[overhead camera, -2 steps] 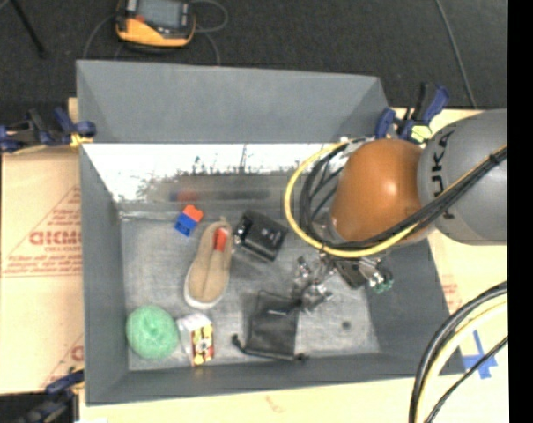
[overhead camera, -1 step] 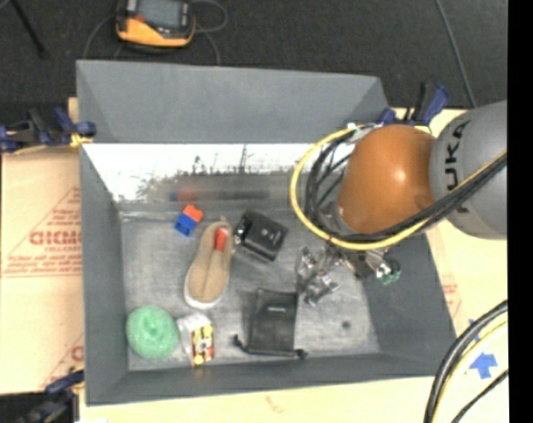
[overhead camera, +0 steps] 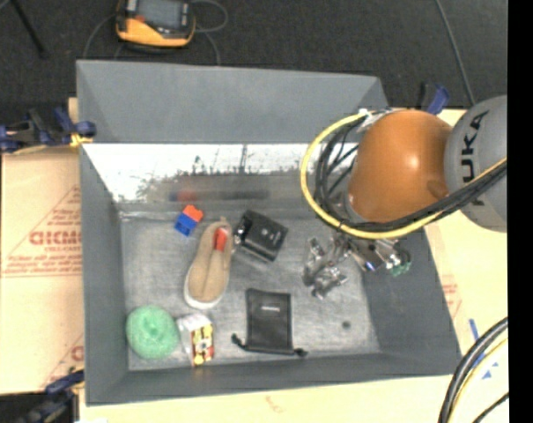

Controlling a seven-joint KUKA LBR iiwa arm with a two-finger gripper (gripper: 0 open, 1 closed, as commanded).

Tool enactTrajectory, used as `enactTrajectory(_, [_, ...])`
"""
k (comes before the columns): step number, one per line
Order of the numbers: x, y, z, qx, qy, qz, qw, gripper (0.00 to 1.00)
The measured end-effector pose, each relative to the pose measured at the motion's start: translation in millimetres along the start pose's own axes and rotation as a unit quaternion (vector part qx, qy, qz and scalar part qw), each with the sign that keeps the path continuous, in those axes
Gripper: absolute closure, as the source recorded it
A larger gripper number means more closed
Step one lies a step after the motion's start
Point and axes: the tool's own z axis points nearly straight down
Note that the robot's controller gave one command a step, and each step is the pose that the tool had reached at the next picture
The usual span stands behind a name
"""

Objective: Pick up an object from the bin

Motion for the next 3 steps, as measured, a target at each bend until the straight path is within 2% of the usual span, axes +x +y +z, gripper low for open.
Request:
enactTrajectory(1, [3.0,-1,-63,0.000,0.0006,-0.005,1.0000,1.00])
enactTrajectory(2, [0.4,16,47,0.000,-0.0014,-0.015,0.9999,0.00])
enactTrajectory(3, [0.7,17,46,0.000,-0.0012,-0.016,0.9999,0.00])
